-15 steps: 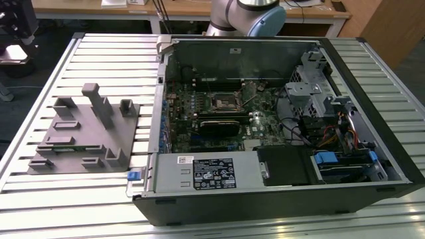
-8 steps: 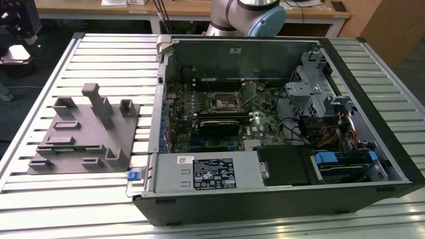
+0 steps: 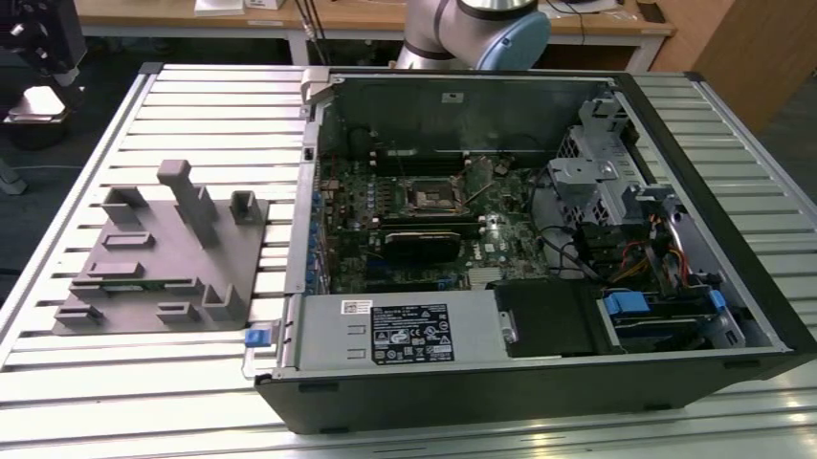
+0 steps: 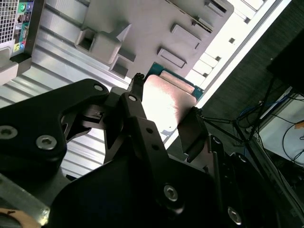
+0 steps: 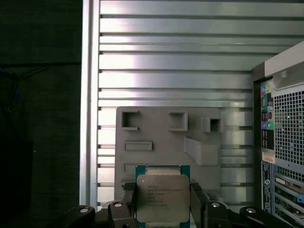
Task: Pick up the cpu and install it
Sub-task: 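Pick up the cpu and move it towards the insertion slot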
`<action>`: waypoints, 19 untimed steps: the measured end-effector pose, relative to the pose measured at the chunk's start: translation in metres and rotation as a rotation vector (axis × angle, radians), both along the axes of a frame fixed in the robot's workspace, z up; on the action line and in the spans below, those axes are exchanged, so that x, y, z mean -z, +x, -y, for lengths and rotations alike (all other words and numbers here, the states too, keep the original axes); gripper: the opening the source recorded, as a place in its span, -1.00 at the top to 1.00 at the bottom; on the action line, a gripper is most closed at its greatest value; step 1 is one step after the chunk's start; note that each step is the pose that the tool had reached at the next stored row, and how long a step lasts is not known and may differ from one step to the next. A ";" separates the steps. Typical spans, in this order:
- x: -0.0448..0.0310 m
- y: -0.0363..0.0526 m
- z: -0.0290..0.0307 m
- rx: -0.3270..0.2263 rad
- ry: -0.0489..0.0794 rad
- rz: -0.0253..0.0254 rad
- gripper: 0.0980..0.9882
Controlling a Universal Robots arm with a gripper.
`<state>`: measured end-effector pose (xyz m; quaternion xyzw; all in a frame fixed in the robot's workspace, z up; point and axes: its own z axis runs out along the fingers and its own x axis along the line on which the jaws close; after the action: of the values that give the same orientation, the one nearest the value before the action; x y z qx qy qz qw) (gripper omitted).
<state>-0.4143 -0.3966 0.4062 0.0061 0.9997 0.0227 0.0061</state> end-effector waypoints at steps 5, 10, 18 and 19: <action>0.0000 0.0035 0.0000 0.000 0.000 0.0000 0.00; 0.0000 0.0069 -0.0001 0.000 0.000 0.0001 0.00; 0.0000 0.0107 -0.0004 0.000 0.000 0.0000 0.00; 0.0000 0.0113 -0.0004 0.000 0.000 0.0000 0.00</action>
<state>-0.4030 -0.3961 0.4062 0.0061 0.9997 0.0226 0.0061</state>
